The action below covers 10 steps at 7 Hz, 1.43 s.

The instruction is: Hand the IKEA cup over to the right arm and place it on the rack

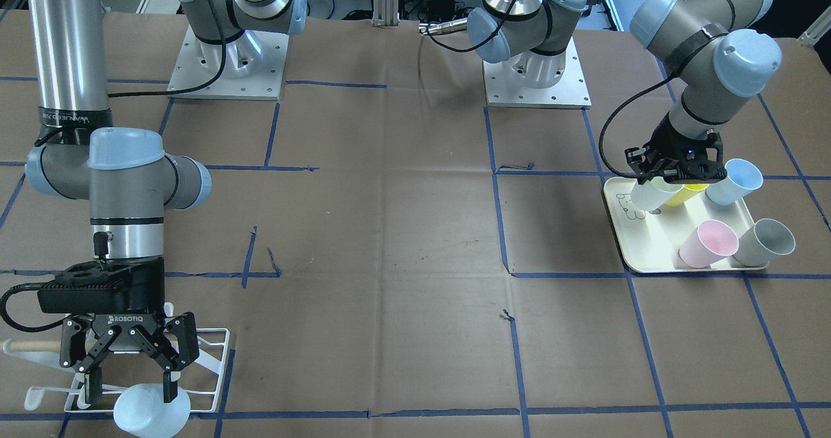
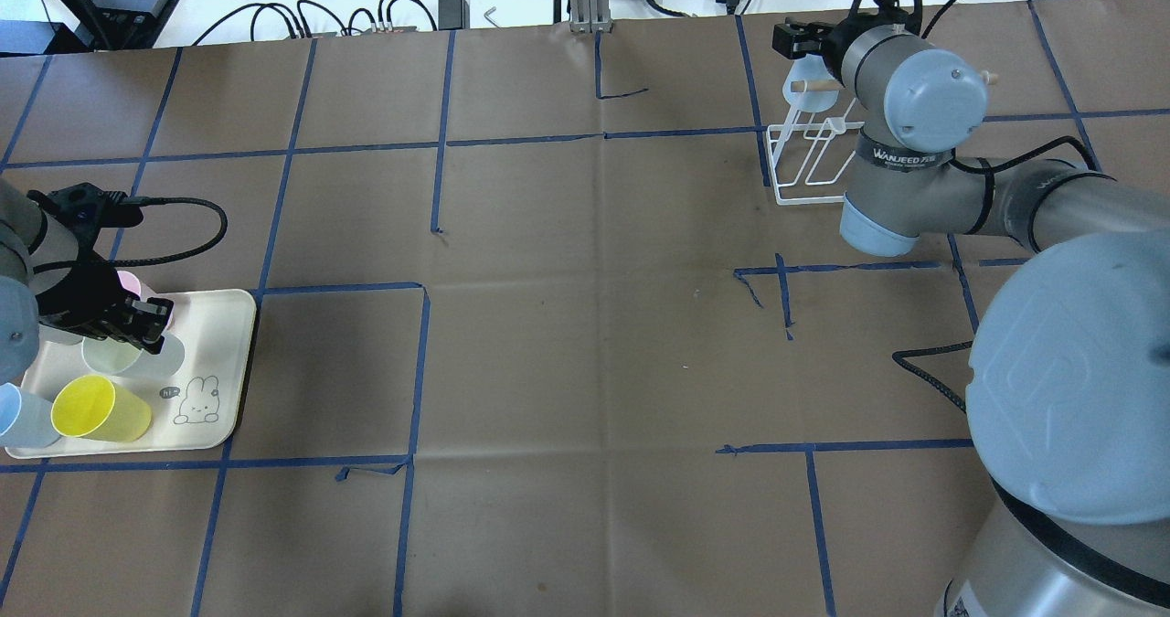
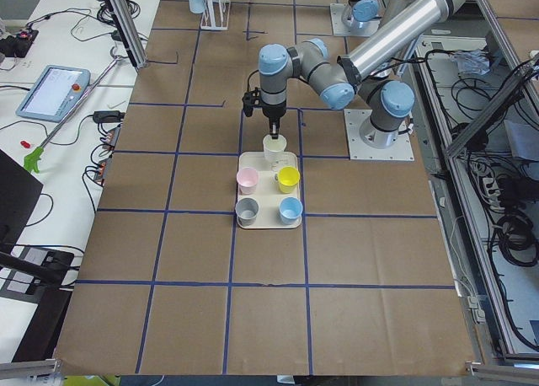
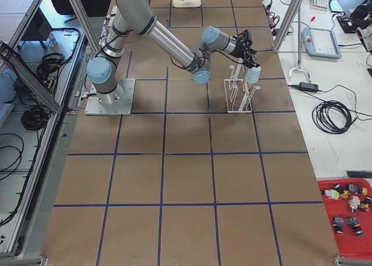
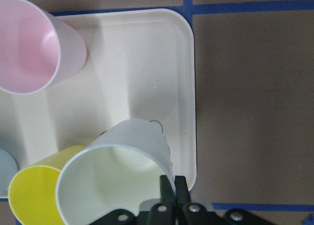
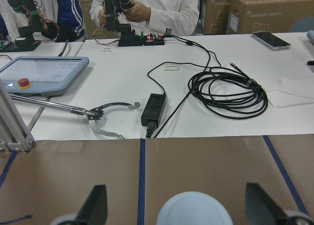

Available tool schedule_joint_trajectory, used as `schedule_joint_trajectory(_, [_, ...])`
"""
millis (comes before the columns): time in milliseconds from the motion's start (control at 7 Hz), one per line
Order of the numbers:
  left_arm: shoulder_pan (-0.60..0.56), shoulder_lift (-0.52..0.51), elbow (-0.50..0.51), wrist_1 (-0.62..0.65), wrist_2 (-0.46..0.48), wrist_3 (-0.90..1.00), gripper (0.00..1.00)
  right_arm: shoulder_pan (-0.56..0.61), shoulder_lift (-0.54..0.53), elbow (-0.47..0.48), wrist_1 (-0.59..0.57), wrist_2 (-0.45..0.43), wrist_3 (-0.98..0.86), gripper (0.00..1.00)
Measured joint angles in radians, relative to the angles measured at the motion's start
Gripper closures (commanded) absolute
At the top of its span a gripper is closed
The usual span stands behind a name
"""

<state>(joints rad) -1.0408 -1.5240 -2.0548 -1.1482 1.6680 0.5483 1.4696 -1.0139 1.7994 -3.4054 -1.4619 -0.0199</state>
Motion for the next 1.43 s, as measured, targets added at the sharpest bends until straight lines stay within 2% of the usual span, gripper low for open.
schedule_joint_trajectory(429, [-0.002,-0.002,0.038,-0.038,-0.001,0.001,1.0,0.004,-0.119,-0.007,0.001,0.0,0.0,0.0])
schedule_joint_trajectory(857, [-0.006,-0.009,0.06,-0.04,-0.014,0.002,1.0,0.029,-0.138,-0.008,0.001,0.0,0.0,0.0])
schedule_joint_trajectory(1143, [-0.021,-0.026,0.164,-0.065,-0.117,0.01,1.0,0.082,-0.149,-0.006,0.0,0.002,0.017,0.0])
schedule_joint_trajectory(1429, [-0.055,-0.052,0.28,-0.093,-0.244,0.013,1.0,0.159,-0.163,0.008,0.001,0.005,0.183,0.0])
